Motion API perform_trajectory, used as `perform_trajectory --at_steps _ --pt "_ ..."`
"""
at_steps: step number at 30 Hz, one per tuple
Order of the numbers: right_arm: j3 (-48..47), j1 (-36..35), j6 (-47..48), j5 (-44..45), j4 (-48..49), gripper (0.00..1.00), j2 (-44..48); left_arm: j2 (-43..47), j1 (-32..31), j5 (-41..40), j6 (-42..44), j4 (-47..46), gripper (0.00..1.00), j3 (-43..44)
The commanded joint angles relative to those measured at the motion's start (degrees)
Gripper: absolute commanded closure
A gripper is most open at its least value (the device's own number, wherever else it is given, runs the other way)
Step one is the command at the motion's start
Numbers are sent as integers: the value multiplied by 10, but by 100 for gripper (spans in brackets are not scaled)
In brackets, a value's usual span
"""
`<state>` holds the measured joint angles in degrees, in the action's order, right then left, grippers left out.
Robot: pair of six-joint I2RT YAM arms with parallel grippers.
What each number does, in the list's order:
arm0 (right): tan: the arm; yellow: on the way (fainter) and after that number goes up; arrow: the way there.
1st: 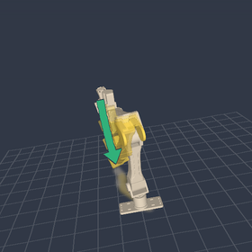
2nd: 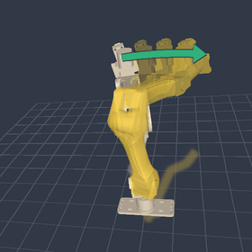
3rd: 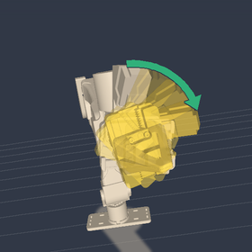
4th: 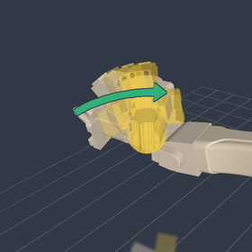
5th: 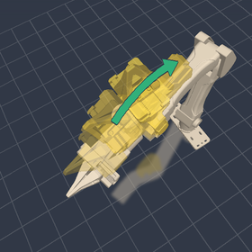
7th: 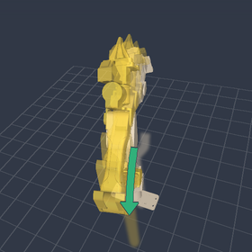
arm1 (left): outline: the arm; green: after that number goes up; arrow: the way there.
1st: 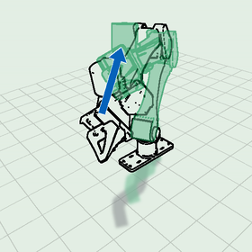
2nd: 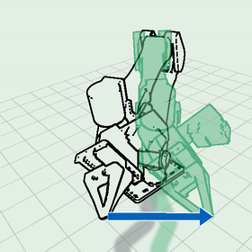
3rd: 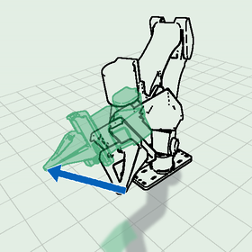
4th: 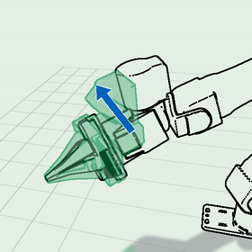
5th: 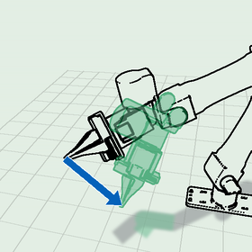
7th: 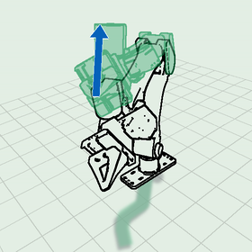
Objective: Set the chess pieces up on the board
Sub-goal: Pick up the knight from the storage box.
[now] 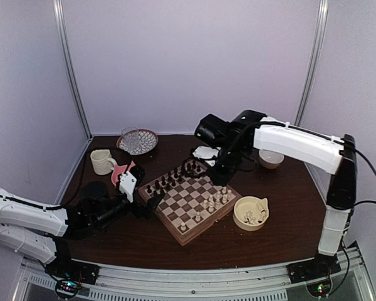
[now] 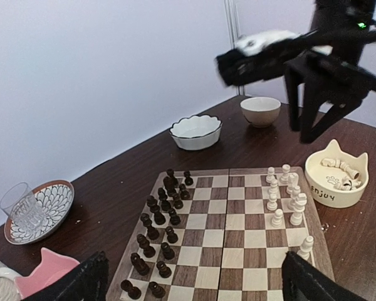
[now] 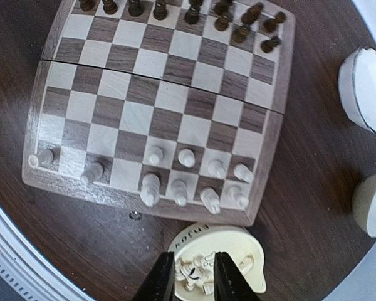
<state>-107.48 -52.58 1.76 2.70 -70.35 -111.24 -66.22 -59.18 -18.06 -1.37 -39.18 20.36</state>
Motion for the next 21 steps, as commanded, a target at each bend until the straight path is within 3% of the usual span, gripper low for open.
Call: perform_trajectory --at_steps 1,4,9,14,21 --pt "181 4 -45 54 168 76 146 -6 1 -43 -31 -39 3 7" --pt "313 4 -72 89 259 76 221 1 1 -79 -64 -39 2 3" --pt "444 14 -125 137 299 76 274 14 1 -65 -98 59 2 46" --pt "482 44 -160 144 321 77 253 1 2 -66 -77 179 2 112" --pt "488 59 -185 176 311 79 202 -15 1 -61 -82 154 2 105"
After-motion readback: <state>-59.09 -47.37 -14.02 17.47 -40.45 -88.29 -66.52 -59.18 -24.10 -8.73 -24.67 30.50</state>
